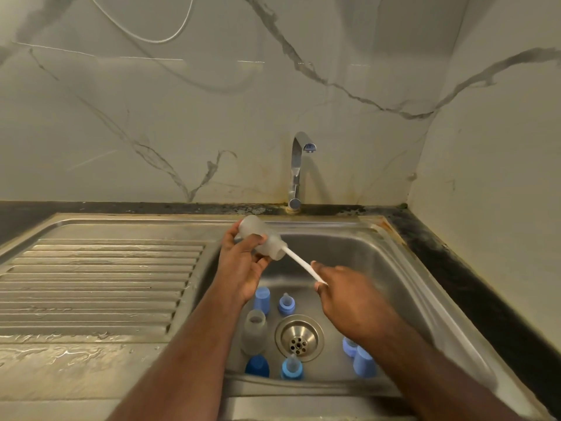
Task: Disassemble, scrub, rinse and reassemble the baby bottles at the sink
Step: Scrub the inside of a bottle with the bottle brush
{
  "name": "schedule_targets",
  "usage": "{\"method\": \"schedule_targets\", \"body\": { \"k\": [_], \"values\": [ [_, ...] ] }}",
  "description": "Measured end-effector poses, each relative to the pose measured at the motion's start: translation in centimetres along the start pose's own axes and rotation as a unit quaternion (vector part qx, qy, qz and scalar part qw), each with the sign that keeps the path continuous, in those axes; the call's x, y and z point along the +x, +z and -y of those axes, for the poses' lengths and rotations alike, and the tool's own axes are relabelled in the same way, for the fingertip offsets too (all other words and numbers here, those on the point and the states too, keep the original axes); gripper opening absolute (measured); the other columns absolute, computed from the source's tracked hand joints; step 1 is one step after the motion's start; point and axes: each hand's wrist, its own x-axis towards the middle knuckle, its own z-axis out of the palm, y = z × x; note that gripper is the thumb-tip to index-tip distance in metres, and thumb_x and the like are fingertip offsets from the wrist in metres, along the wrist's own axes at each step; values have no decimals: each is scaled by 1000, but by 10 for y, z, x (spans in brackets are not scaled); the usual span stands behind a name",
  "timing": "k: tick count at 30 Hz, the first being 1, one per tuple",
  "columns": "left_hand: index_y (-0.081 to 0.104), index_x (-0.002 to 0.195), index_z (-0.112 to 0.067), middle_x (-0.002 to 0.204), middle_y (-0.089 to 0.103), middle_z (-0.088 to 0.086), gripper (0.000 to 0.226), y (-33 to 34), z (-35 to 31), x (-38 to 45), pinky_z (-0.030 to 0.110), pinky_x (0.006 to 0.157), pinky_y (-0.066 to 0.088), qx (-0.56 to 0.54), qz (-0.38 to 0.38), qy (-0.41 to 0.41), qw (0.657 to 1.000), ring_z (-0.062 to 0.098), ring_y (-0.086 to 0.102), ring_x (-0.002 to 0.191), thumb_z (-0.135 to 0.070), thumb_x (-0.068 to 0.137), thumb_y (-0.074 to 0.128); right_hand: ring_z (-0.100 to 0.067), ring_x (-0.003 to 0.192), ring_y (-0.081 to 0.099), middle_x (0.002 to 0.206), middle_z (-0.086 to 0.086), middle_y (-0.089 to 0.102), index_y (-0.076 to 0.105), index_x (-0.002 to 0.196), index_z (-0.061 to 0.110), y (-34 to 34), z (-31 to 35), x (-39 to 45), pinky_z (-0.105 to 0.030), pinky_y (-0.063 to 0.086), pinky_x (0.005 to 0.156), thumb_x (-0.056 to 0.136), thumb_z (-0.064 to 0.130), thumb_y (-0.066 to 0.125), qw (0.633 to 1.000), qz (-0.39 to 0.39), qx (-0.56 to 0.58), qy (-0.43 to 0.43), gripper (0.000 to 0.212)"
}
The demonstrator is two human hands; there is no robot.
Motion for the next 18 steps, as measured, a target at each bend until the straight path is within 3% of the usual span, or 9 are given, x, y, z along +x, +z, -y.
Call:
{"method": "schedule_targets", "body": {
  "k": [2, 4, 6, 7, 9, 11, 13, 16, 18],
  "values": [
    [48, 141, -24, 138, 47, 17, 65, 1, -1, -1, 42, 69, 62, 10, 8, -6, 1000, 38, 61, 115, 9, 87, 63, -9, 97, 61, 116, 4, 64, 42, 150, 32, -1, 3, 0, -23, 49, 81, 104, 35, 46, 1000, 22, 18, 1, 47],
    [48, 141, -23, 139, 47, 19, 65, -2, -3, 1, 44, 71, 62, -3, 21, -16, 1000, 38, 60, 116, 10, 87, 62, 5, 77, 61, 98, 16, 67, 51, 144, 34, -7, 1, 1, -10, 43, 65, 102, 32, 53, 990, 77, 119, 13, 42],
    [49, 142, -21, 140, 48, 20, 65, -4, -6, 3, 46, 75, 62, -24, 25, -18, 999, 39, 60, 117, 10, 87, 62, 3, 54, 56, 74, 15, 64, 60, 135, 34, -14, -3, -2, -12, 42, 53, 100, 26, 57, 964, 97, 245, 42, 36],
    [48, 142, -21, 140, 48, 20, 65, -5, -6, 3, 48, 77, 62, -29, 23, -15, 999, 39, 60, 116, 10, 87, 62, 0, 51, 54, 72, 10, 64, 61, 133, 35, -15, -4, -3, -14, 43, 52, 100, 25, 57, 954, 91, 279, 56, 35],
    [48, 142, -20, 140, 48, 20, 65, -6, -6, 3, 49, 77, 62, -31, 21, -10, 999, 40, 61, 117, 10, 86, 62, 0, 59, 55, 81, 10, 66, 57, 137, 36, -12, -3, -2, -12, 43, 55, 101, 29, 54, 970, 55, 233, 53, 37],
    [49, 141, -21, 139, 49, 19, 65, -6, -6, 2, 47, 75, 62, -25, 22, -13, 999, 40, 61, 117, 11, 86, 62, -1, 81, 59, 106, 10, 68, 49, 145, 35, -6, 0, 1, -9, 39, 66, 103, 33, 49, 993, 27, 114, 23, 42],
    [49, 141, -21, 138, 49, 19, 65, -6, -7, 1, 48, 73, 61, -19, 22, -16, 999, 40, 60, 117, 12, 87, 60, -6, 95, 60, 122, 6, 65, 46, 148, 33, -2, 4, 3, -14, 41, 76, 103, 33, 49, 997, 28, 76, 15, 45],
    [47, 141, -20, 135, 49, 18, 63, -5, -8, 0, 48, 71, 62, -23, 17, -8, 1000, 38, 60, 114, 12, 88, 58, 2, 81, 59, 117, 15, 69, 53, 142, 35, -2, 3, 3, -9, 40, 69, 100, 32, 55, 987, 73, 141, 9, 42],
    [47, 142, -20, 134, 49, 18, 63, -5, -8, 0, 46, 68, 62, -23, 11, -3, 1000, 37, 61, 112, 12, 88, 58, 2, 68, 58, 92, 19, 69, 58, 137, 36, -1, -1, 2, -14, 45, 64, 98, 30, 58, 978, 73, 195, 20, 39]
  ]
}}
